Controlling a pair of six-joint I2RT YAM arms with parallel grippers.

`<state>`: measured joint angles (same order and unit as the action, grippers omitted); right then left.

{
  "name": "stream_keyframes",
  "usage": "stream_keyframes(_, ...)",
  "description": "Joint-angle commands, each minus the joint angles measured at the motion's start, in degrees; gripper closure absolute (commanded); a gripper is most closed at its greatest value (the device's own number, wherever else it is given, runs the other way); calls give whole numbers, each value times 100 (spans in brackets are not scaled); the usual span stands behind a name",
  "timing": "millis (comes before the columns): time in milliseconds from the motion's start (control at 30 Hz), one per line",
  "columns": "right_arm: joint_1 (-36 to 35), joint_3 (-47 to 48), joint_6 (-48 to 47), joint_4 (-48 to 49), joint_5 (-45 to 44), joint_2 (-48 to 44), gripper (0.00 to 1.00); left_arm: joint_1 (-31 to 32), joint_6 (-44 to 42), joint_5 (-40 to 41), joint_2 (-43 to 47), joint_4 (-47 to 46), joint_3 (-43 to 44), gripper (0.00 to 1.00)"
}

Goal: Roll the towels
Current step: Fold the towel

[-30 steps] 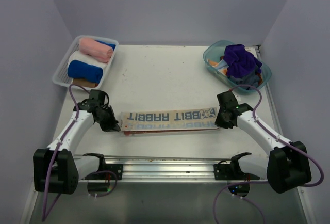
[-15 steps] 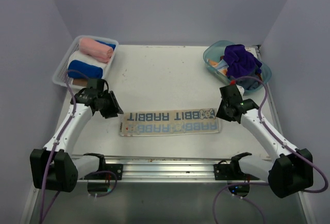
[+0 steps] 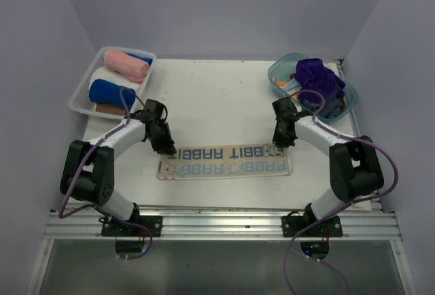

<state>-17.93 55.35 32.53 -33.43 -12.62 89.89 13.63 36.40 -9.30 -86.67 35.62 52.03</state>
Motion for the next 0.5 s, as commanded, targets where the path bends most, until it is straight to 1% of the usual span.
stream_keyframes(0, 79, 151, -142, 363, -205, 353, 98, -62, -37, 201, -472, -581, 149, 74)
stream_keyframes(67, 88, 160, -133, 372, -241, 572, 99, -71, -45, 174, -675, -617, 184, 75)
stream_keyframes(133, 106, 160, -125, 320, -215, 592, 100, -71, -72, 165, -702, -512, 333, 76)
stream_keyframes(167, 106, 117, -116, 276, -162, 522, 100, -71, -124, 174, -650, -442, 395, 76)
stream_keyframes(233, 106, 11, -107, 249, -179, 66, 100, -71, -160, 244, -352, -240, 545, 76)
stream_keyframes(300, 106, -121, -116, 197, -336, -425, 98, -71, -204, 481, -158, -108, 650, 74)
stream_keyframes(367, 106, -191, -194, 144, -451, -577, 94, -79, -230, 656, -8, -20, 642, 73)
stream_keyframes(467, 150, -139, -309, 126, -522, -429, 94, -88, -248, 754, -104, -37, 537, 73)
